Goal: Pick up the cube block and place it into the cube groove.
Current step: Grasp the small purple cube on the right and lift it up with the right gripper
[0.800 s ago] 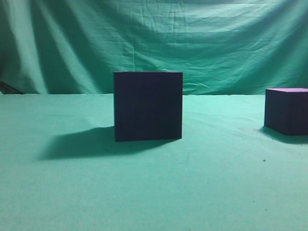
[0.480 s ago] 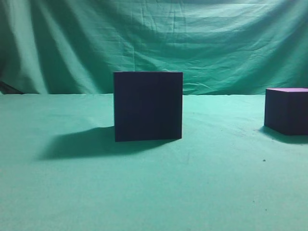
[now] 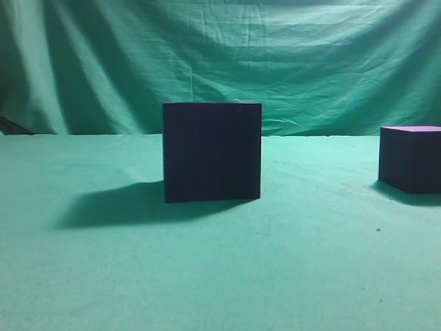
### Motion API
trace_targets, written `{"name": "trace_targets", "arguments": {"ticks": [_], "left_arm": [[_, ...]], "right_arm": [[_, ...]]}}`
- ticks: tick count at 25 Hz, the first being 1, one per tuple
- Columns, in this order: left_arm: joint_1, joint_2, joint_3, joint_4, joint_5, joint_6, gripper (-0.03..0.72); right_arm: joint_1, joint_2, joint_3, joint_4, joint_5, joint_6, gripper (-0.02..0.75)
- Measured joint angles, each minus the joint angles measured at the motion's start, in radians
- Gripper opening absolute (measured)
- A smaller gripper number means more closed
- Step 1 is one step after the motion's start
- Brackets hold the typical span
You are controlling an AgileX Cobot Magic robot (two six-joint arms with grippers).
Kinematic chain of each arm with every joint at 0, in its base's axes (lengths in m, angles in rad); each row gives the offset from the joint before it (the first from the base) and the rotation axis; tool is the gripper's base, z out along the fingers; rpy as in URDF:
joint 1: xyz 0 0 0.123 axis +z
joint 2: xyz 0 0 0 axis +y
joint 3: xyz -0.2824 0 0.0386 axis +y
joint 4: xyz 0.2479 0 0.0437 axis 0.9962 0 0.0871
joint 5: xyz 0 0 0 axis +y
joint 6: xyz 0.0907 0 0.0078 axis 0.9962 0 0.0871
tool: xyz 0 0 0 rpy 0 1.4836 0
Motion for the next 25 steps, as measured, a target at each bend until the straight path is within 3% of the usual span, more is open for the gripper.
{"name": "trace_targets", "arguments": {"ticks": [4, 9, 13, 20, 25], "left_arm": [[0.0, 0.0, 0.0, 0.0, 0.0, 0.0, 0.0], [0.0, 0.0, 0.0, 0.0, 0.0, 0.0, 0.0], [0.0, 0.0, 0.0, 0.0, 0.0, 0.0, 0.0], [0.0, 0.0, 0.0, 0.0, 0.0, 0.0, 0.0], [0.0, 0.0, 0.0, 0.0, 0.0, 0.0, 0.0]], "right_arm": [[0.0, 0.0, 0.0, 0.078, -0.154, 0.0, 0.05], [0.0, 0.0, 0.0, 0.096, -0.397, 0.0, 0.05], [0.0, 0.03, -0.09, 0.101, -0.317, -0.002, 0.05], [0.0, 0.359, -0.391, 0.101, -0.057, -0.01, 0.05], [0.0, 0.537, -0.469, 0.101, 0.025, -0.026, 0.05]]}}
